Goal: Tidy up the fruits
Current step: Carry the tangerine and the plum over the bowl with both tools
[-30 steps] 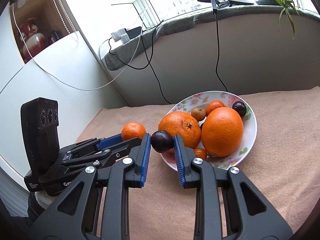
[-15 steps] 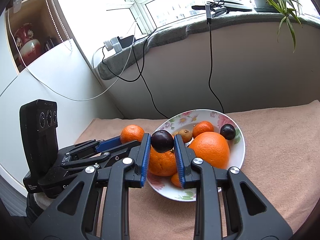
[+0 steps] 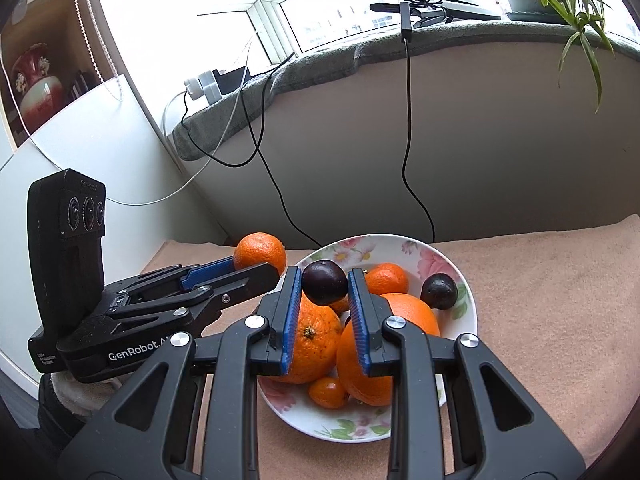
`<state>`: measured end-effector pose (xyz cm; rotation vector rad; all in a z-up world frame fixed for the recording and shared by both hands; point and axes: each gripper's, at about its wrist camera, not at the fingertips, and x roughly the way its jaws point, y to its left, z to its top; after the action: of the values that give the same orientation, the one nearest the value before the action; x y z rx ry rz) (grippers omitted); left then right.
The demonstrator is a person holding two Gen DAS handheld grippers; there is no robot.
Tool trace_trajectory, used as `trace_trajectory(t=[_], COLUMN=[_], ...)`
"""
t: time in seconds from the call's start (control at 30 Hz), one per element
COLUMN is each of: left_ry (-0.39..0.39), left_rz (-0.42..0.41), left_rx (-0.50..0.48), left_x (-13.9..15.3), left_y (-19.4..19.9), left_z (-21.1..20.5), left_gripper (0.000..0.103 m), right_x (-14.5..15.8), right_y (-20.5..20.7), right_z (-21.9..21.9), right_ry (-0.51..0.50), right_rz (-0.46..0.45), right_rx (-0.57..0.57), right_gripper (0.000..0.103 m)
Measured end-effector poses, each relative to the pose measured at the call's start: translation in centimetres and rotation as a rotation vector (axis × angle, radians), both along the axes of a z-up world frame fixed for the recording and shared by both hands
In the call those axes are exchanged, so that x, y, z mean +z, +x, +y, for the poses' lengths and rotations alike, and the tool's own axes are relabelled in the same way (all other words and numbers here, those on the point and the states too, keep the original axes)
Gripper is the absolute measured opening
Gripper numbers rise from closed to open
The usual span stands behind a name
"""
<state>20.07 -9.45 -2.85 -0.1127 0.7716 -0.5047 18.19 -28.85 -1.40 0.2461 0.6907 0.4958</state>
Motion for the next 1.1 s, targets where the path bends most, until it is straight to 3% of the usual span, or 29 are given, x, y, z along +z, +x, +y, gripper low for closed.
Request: trace_trajectory(t=[1.1], left_ry=[0.04], left_rz=[0.006], left_rx=[-0.007], left_x=[-0.6], left_y=[1.5], left_z=[-1.0], left_gripper=[0.037], right_x=[-0.9], right_y=[0.9], right_z=[0.4], right_ry=[-0.023], right_rz=[0.028], right_rx=[-0.001], right_gripper=[0.026])
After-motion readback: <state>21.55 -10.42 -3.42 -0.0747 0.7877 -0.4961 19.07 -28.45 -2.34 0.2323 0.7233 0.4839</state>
